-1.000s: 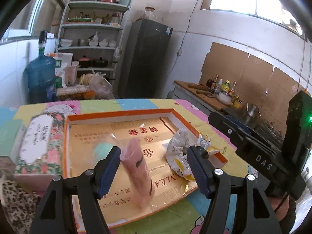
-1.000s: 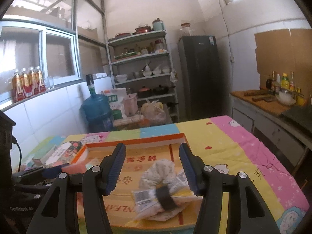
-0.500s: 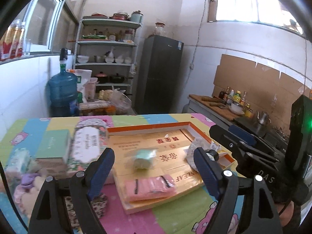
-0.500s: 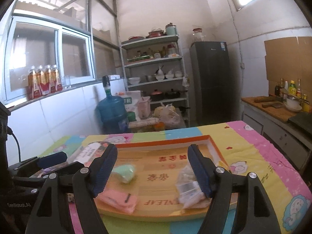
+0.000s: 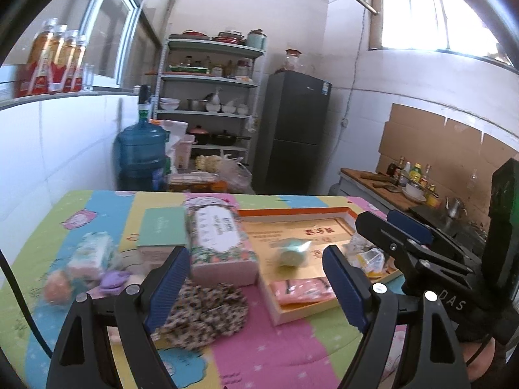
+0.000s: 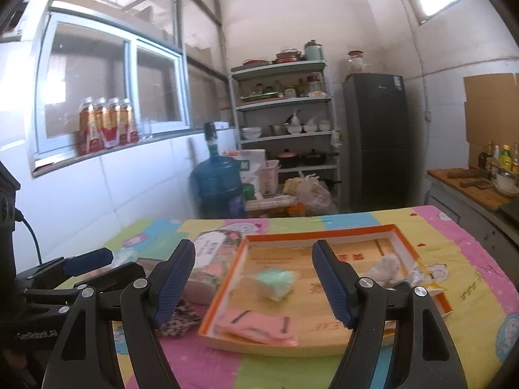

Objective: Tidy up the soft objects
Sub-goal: 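Withdraw both grippers from the box, then move both grippers toward the leopard-print cloth and plush toys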

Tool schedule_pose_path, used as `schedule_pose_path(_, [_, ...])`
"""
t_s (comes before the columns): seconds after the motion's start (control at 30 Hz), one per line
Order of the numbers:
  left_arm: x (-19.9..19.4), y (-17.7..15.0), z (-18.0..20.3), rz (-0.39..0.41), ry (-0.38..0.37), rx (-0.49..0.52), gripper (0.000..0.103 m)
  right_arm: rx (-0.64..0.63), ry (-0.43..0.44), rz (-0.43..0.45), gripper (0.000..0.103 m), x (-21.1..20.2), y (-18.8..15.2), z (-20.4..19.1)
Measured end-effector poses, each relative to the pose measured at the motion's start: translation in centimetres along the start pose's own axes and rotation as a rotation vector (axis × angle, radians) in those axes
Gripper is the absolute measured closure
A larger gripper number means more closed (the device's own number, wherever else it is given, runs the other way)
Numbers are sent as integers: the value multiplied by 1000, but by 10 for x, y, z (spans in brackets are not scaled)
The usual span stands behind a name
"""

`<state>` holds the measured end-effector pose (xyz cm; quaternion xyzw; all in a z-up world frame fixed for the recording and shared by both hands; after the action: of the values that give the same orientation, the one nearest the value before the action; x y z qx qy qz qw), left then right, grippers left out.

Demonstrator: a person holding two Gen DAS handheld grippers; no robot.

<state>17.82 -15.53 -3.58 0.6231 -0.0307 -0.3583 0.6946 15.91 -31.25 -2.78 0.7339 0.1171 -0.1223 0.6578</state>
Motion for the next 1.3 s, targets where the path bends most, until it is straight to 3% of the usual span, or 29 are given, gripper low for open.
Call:
schedule_pose_path(0.5, [-54, -16, -57, 13, 111, -22, 20, -55, 76, -5, 27, -10, -12, -80])
schedule_pose_path(1.3, [-110, -47, -134, 36, 262, -103, 20, -133, 182, -78, 27, -10, -44, -159])
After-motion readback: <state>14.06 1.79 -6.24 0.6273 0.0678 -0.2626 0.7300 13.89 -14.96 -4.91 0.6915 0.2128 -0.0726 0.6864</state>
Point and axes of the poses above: each gripper's, at about its wrist camera, not at the fingertips, and x roughly the way its jaws point, z to its right, y to its top, the point moved 8 cm from there along x, roughly the way its jaws point, and after that the axes turned 8 degrees about -y, right-handed, at the moved point
